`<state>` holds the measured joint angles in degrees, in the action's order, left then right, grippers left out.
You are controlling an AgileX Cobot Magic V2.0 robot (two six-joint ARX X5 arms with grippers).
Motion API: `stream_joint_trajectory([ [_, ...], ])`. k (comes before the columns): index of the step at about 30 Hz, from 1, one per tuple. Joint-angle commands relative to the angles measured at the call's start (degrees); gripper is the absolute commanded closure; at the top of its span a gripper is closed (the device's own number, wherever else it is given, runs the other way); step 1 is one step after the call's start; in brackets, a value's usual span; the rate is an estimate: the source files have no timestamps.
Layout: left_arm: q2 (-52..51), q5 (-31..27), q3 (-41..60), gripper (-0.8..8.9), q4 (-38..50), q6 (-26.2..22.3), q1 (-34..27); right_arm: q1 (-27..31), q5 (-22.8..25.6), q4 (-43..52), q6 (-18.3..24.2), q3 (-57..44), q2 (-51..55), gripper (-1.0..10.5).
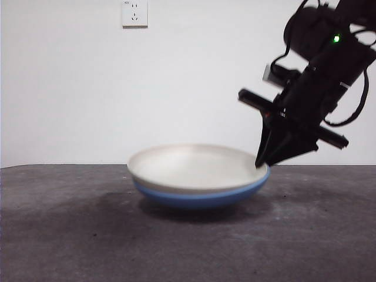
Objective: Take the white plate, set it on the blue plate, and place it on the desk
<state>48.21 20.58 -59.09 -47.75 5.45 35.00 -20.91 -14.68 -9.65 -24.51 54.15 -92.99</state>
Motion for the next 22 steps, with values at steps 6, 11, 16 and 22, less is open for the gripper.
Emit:
stream_joint_trajectory([
  [6,0.3,0.2,-0.5,5.05,0.6,0.2,0.3,-0.3,-0.2,1.7,-1.4,2.7,-4.4,9.3],
  [11,0.3,0.2,-0.5,5.05,0.5,0.2,0.3,-0.3,0.9,1.5,-1.4,2.6,-4.4,9.3],
  [16,0.2,0.2,-0.5,5.05,-0.3,0.2,0.3,-0.4,0.6,0.8,-1.4,2.6,-4.4,7.7],
  [22,0.2,0.2,-0.5,5.05,-0.9,0.2,0.3,-0.4,0.6,0.1,-1.4,2.6,-4.3,7.2],
])
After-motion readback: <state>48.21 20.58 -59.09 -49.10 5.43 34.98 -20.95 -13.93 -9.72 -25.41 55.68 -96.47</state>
